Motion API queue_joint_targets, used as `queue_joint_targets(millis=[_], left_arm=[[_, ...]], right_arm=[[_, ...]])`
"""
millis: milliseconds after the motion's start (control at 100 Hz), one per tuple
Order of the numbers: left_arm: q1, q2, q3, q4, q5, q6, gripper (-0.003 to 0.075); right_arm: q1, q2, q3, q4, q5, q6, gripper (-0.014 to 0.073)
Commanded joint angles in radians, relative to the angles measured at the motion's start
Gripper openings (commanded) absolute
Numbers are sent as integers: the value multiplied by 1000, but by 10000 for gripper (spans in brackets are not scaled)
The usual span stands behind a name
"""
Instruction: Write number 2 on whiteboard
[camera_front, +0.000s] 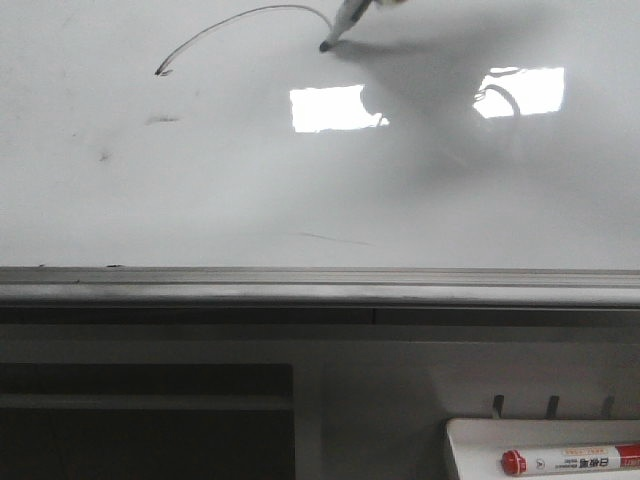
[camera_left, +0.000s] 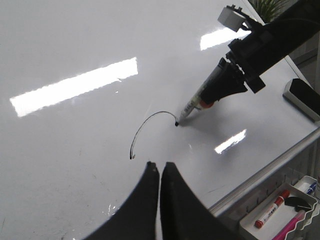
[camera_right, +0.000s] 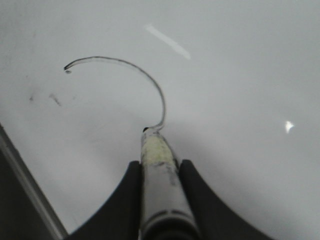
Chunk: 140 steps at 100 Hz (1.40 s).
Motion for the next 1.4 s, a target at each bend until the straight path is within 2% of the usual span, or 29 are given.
queue_joint_targets(millis=[0, 200, 490, 600, 990, 1250, 1390], left_arm=[[-7, 17, -22, -19, -85, -13, -20], [-7, 17, -22, -19, -85, -13, -20], [-7, 17, -22, -19, -85, -13, -20], [-7, 17, -22, -19, -85, -13, -20], [-7, 17, -22, -17, -85, -13, -20], [-7, 17, -22, -11, -89, -13, -20], [-7, 17, -22, -17, -101, -13, -20]], right_arm=[[38, 42, 2, -87, -50, 43, -60], [120, 147, 2, -129, -135, 176, -60], [110, 177, 0, -144, -168, 225, -60], [75, 161, 0, -176, -143, 286, -60], [-125, 19, 0, -508, -30, 603, -60], [-206, -94, 0, -900, 94, 884, -60], [-206, -139, 2, -943, 96, 915, -60]])
